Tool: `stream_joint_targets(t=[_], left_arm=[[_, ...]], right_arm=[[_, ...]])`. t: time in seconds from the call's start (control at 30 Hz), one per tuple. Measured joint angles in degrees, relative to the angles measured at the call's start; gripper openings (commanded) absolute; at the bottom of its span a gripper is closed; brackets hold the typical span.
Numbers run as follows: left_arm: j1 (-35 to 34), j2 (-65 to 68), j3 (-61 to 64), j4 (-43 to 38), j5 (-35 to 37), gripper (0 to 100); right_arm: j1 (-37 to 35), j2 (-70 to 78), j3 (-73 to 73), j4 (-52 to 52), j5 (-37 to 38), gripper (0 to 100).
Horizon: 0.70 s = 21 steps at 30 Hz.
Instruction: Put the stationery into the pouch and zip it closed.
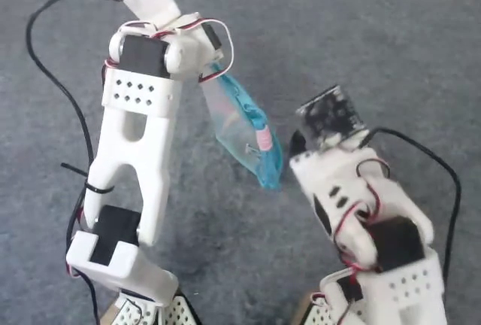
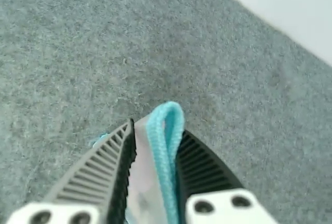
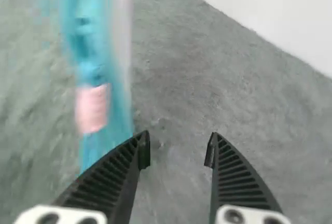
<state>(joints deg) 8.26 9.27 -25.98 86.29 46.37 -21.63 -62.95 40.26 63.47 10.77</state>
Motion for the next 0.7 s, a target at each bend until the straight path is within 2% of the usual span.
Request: stream_joint_targets(t=[0.1,0.27,0.5,0.7], left_arm=[[0.0,-0.1,1.3,-1.4,0.0,1],[0.0,-0.4,3.6,-4.3,0.1,1],[2.4,-0.4,3.8,-5.4,0.1,1],[2.5,-0.4,3.9,-5.5,0.1,1]], right_arm=[[1.0,2.2,3.8,-9.8,-5.7,18.0],[-0.1,8.4,6.5,-21.8,-7.1,18.0],[-6.5,10.9,6.6,-22.0,-7.2,18.0],[-14.2,-2.7,6.6,-16.7,-7.3,18.0]])
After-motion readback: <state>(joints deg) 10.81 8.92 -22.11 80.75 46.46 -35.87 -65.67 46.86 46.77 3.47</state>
